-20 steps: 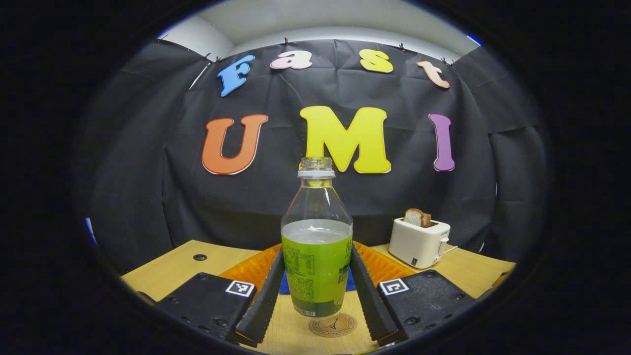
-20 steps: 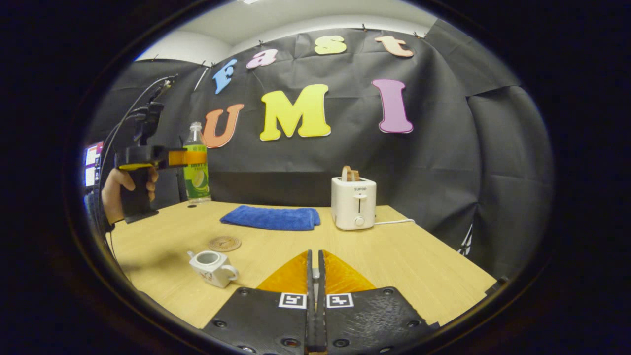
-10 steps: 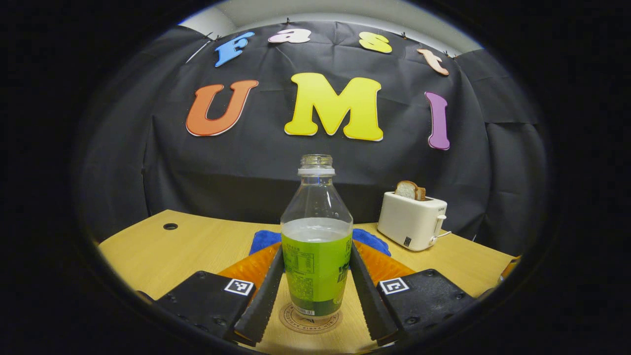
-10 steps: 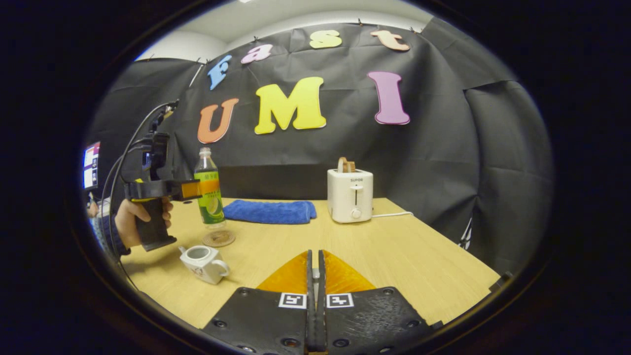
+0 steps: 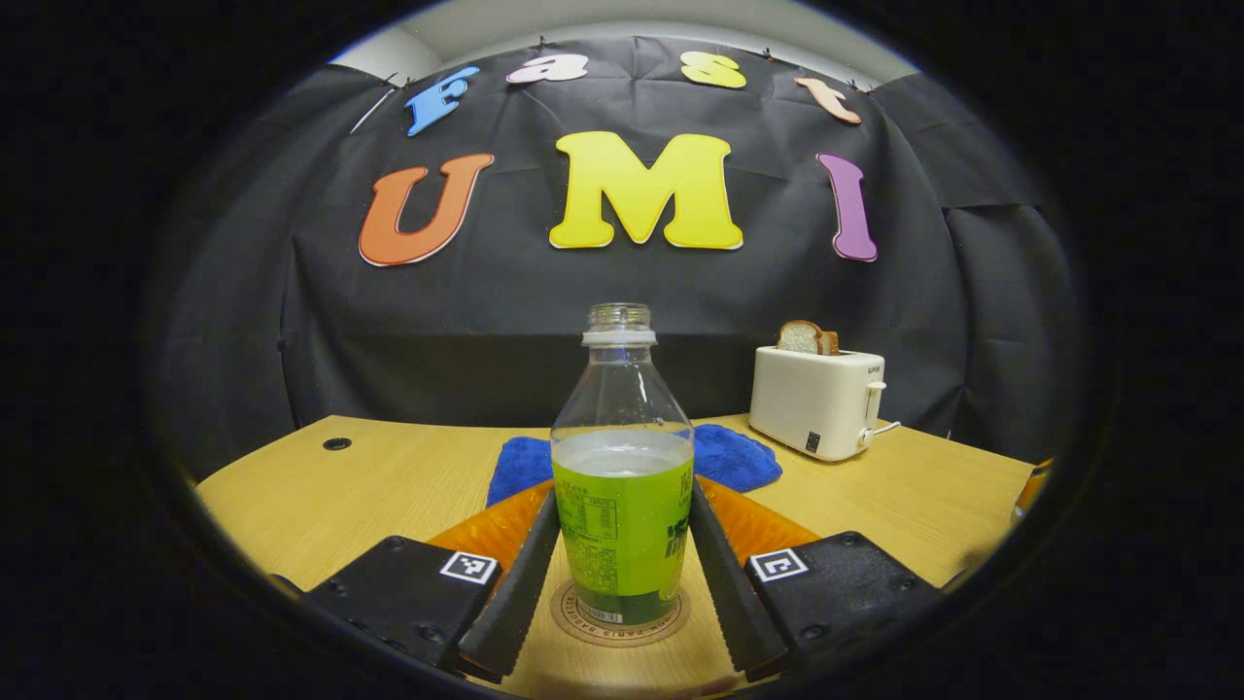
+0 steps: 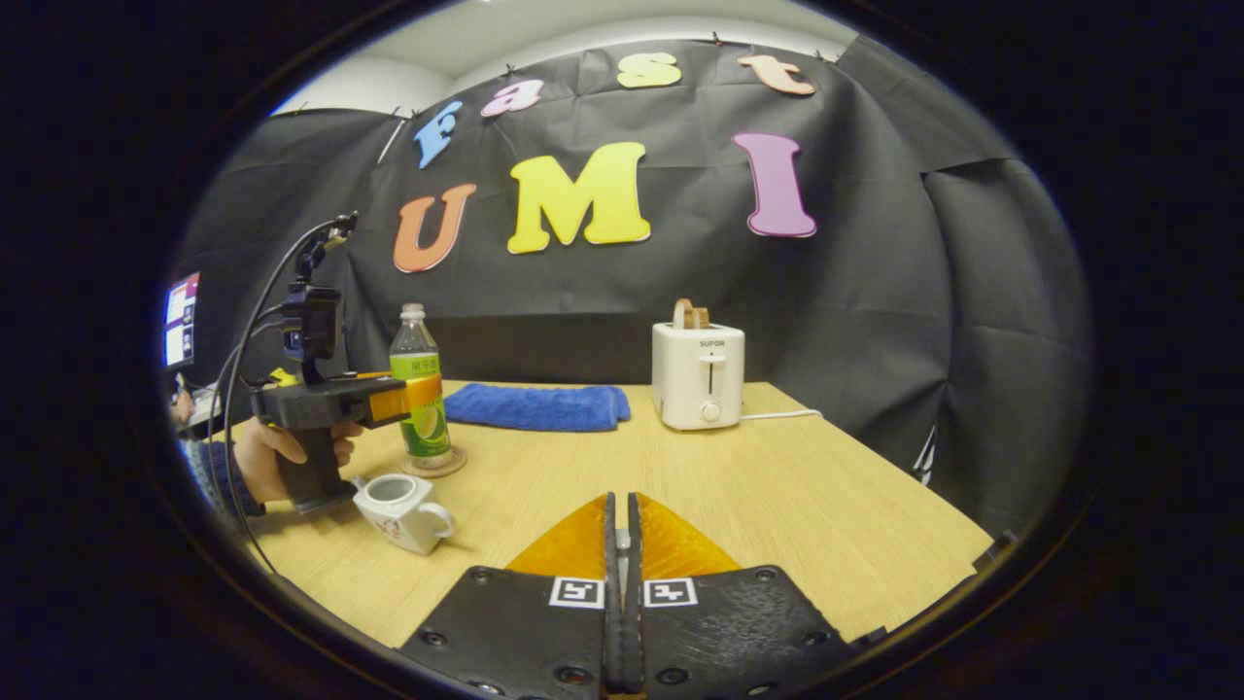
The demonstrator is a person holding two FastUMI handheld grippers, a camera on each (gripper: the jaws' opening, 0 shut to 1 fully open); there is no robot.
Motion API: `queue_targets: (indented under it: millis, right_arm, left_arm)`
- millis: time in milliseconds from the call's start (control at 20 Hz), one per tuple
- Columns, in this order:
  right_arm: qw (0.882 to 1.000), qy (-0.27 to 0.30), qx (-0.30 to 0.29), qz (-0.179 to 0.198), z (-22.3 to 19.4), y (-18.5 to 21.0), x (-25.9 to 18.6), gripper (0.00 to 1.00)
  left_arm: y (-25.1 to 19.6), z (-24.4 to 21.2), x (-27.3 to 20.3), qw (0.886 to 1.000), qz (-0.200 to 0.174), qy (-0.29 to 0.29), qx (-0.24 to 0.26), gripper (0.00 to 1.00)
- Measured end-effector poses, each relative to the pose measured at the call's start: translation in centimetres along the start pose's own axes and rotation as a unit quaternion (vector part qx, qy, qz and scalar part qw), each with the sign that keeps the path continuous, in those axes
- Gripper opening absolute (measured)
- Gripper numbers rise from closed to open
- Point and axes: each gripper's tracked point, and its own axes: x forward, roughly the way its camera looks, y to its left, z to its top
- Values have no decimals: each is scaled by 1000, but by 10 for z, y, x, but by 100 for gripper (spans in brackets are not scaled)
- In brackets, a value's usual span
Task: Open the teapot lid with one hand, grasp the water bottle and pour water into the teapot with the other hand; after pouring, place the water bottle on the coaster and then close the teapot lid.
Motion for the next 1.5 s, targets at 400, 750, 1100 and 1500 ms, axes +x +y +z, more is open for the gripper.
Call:
queue_targets:
  millis: [400, 750, 1100, 1500]
  right_arm:
    - [1000, 2, -15, 6, 2, 15, -3, 0]
    - [996, -43, -44, 60, 55, 73, -25, 0]
    - [990, -50, -7, 135, 72, 133, -23, 0]
    - [986, -46, 36, 158, 58, 169, 8, 0]
  left_arm:
    - [-2, 27, -15, 999, -3, -37, -3, 94]
    - [2, 63, -67, 997, 15, -70, 0, 94]
    - [46, 48, -161, 995, 70, -71, -32, 94]
    - [118, -1, -247, 987, 144, -55, -54, 94]
